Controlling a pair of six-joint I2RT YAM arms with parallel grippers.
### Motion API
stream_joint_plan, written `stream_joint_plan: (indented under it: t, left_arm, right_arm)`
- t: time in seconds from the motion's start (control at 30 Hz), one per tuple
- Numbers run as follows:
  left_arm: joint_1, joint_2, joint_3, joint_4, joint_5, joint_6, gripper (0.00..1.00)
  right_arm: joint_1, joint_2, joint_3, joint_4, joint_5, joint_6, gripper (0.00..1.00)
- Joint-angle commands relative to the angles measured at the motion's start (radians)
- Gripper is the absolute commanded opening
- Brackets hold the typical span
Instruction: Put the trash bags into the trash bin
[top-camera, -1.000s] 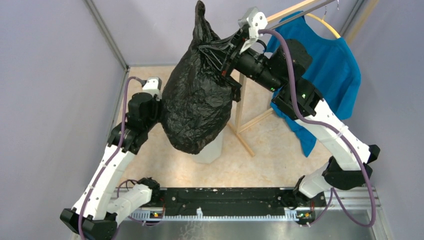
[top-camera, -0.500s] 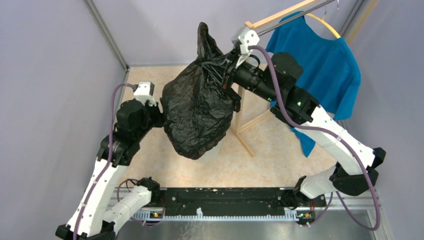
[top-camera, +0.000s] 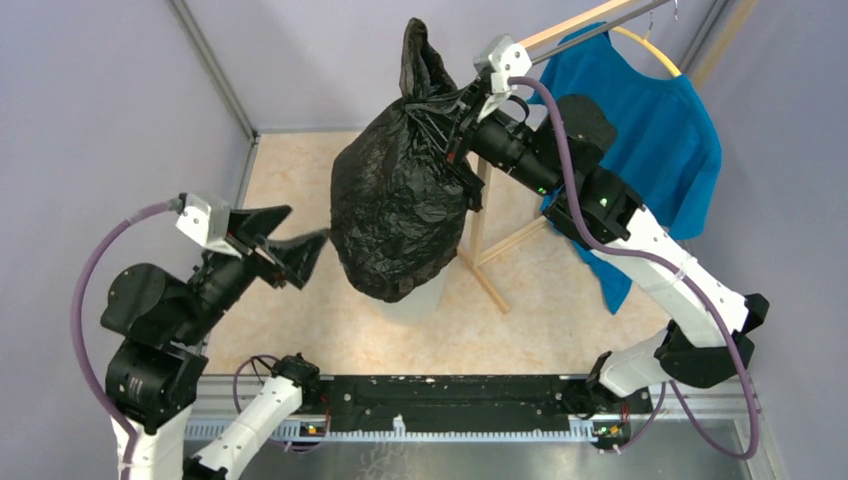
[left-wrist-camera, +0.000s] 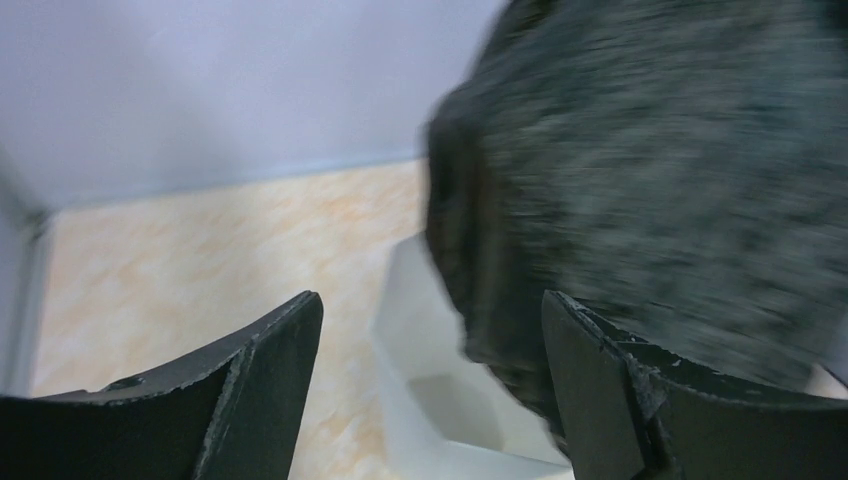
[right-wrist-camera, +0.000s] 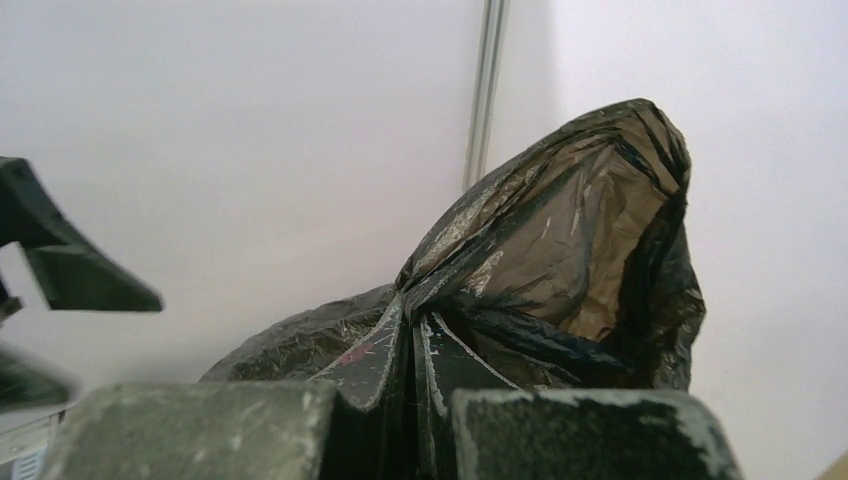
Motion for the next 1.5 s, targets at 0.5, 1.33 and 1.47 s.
stream_joint_plan:
  t: [0.5,1.33,1.47]
  left_arm:
    - [0.000,0.208,-0.292,0.262,0.448,-0.131,0.80]
    - [0.000,0.029,-0.133,0.213,-0.250,-0.360,0.93]
    - [0.000,0.252,0.027,0.149,-0.263,-0.348,0.95]
  right_arm:
    - [0.003,0.043,0.030,0.050,-0.089,0.117,0.00]
    - [0.003,-0.078,-0.097,-0.190,-0.617,0.024,0.00]
    - [0.003,-0.086,-0.108,-0.196,-0.655,0.036,0.00]
